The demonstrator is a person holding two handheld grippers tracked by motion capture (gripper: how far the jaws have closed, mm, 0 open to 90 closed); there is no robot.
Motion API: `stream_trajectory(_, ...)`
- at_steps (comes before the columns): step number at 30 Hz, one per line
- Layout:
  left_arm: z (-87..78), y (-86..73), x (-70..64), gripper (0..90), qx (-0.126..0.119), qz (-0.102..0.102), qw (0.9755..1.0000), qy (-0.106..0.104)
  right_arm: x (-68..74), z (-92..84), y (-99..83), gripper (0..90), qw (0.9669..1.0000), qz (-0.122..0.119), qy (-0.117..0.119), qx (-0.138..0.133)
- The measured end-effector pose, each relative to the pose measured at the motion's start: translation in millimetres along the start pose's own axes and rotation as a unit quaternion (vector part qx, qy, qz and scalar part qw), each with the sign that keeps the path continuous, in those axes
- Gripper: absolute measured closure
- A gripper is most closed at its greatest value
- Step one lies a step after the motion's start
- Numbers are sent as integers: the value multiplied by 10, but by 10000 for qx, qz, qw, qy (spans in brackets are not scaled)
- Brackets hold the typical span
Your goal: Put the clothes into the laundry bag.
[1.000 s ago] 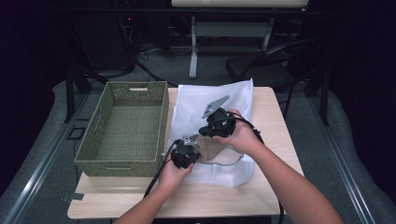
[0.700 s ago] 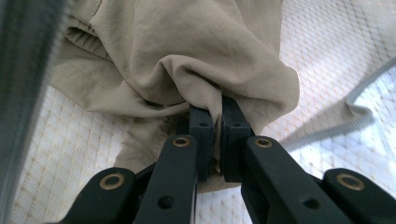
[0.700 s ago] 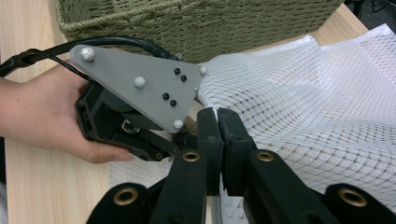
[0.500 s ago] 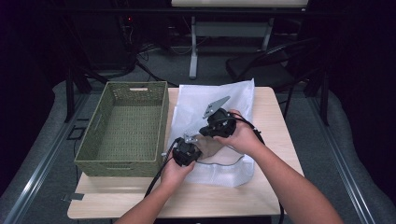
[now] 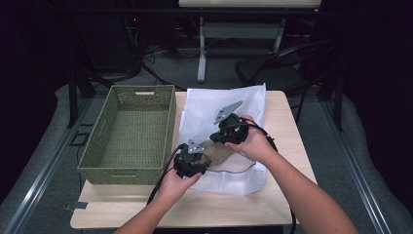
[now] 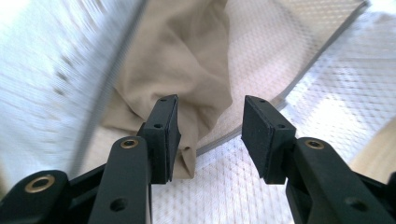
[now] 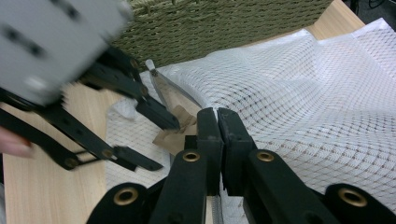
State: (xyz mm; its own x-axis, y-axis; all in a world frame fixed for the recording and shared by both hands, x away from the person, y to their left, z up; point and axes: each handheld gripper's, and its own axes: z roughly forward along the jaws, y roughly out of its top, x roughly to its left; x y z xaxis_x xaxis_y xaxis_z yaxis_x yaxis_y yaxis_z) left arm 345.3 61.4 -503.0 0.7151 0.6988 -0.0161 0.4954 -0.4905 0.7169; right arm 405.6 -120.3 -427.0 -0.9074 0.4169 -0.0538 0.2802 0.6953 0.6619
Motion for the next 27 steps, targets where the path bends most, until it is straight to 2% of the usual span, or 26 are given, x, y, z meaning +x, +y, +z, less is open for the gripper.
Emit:
stream_trajectory(5, -236, 146, 87, 556, -157, 102, 9997, 158, 12, -1, -4, 887, 10000, -2, 11, -19)
stream_trajectory(8, -282, 211, 177, 534, -267, 42, 9993, 261, 9, -2, -6, 887, 10000, 3, 10, -31)
stream_trajectory(12, -240, 261, 249, 450, -239, 9, 9996, 171, 14, -8, -6, 888, 10000, 32, 17, -60)
stream_trajectory(16, -131, 279, 266, 404, -191, 117, 9994, 273, 1, -18, -2, 888, 10000, 40, 42, -57)
stream_trajectory(19, -51, 301, 269, 404, -144, 235, 9989, 390, 9, -16, 3, 888, 10000, 24, 33, -16)
stream_trajectory(22, 17, 322, 260, 441, -118, 366, 9983, 436, 18, -15, 4, 888, 10000, 25, 43, -36)
stream_trajectory(24, 44, 324, 253, 513, -89, 475, 9975, 515, 20, -19, 4, 888, 10000, 43, 37, -34)
stream_trajectory(27, 58, 312, 251, 613, -86, 550, 9971, 515, 12, -21, -6, 888, 10000, 60, 51, -15)
